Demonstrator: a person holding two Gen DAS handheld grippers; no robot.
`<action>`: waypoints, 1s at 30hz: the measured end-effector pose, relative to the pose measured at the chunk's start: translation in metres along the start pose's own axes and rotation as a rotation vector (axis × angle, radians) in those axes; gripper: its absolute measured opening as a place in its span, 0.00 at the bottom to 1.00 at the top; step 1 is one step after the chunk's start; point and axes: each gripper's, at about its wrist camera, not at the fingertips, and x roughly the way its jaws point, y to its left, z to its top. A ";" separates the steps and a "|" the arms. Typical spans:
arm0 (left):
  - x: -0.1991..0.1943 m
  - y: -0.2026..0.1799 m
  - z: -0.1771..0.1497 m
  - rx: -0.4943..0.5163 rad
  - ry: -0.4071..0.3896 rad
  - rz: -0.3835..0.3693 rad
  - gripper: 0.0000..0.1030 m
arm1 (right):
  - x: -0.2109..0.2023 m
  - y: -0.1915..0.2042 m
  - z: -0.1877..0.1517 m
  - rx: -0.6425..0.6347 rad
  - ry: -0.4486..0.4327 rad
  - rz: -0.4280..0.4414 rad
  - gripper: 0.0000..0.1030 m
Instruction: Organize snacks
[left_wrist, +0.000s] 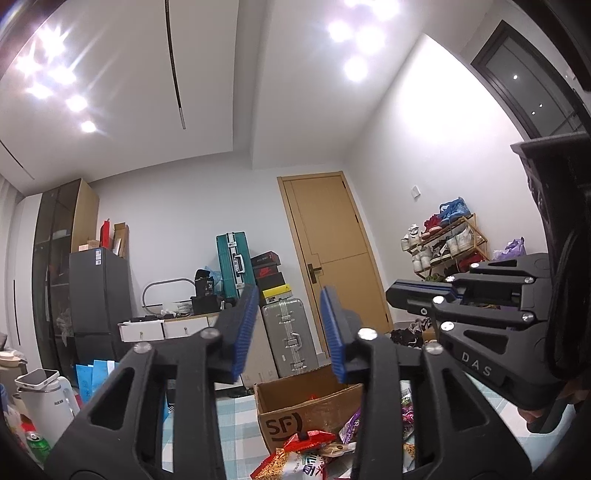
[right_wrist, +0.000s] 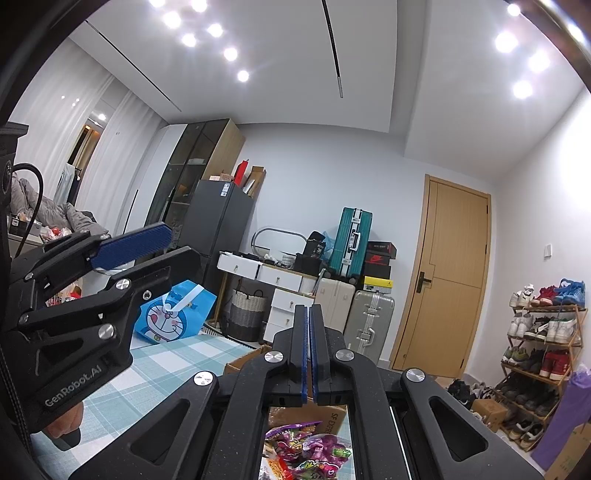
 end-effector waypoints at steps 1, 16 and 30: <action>0.002 -0.002 0.000 -0.001 0.004 -0.005 0.17 | -0.001 0.000 0.000 0.000 0.000 -0.001 0.01; 0.002 -0.001 0.001 0.001 0.009 -0.023 0.00 | 0.000 -0.001 0.001 -0.001 0.000 -0.001 0.01; 0.004 -0.002 0.002 0.004 0.010 -0.026 0.00 | -0.001 -0.001 0.000 -0.001 0.001 -0.001 0.01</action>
